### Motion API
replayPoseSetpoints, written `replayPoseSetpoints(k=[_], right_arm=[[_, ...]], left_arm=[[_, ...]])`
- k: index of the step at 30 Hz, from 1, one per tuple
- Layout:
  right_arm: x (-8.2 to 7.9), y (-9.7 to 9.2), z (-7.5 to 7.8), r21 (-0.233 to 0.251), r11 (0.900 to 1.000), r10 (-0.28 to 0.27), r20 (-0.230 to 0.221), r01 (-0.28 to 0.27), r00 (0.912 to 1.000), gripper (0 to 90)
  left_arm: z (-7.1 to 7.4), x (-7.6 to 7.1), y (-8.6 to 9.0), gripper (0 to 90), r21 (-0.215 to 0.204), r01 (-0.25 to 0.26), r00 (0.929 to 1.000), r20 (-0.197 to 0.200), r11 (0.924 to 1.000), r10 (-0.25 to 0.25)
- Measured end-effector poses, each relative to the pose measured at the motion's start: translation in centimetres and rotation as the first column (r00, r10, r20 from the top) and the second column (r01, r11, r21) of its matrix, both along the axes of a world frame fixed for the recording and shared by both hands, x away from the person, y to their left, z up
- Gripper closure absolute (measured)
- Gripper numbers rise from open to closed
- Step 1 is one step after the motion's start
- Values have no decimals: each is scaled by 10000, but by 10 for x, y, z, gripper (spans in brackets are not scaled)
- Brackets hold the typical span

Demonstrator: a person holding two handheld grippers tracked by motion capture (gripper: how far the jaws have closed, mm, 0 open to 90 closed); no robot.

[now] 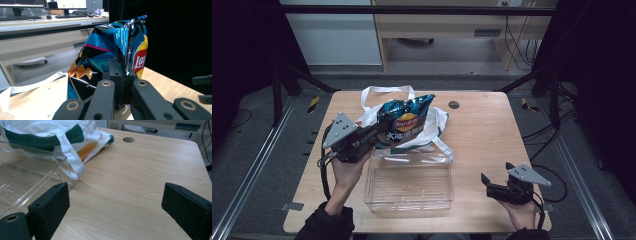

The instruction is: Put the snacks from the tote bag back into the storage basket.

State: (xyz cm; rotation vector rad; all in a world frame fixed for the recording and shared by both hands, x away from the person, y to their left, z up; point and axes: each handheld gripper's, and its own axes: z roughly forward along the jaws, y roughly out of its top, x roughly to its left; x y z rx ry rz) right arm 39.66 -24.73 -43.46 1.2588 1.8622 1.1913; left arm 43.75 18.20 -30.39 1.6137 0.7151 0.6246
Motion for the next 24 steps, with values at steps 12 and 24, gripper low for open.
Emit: replayPoseSetpoints(k=[12, 24], right_arm=[[-1, -1, 0, 27, 10000, -33, -43, 34, 10000, 81], [-1, -1, 0, -23, 10000, -43, -11, 43, 10000, 81]], left_arm=[[-9, -25, -2, 900, 5, 477, 9988, -70, 9989, -477], [-23, -41, -1, 900, 23, 786, 9964, -307, 9969, -785]])
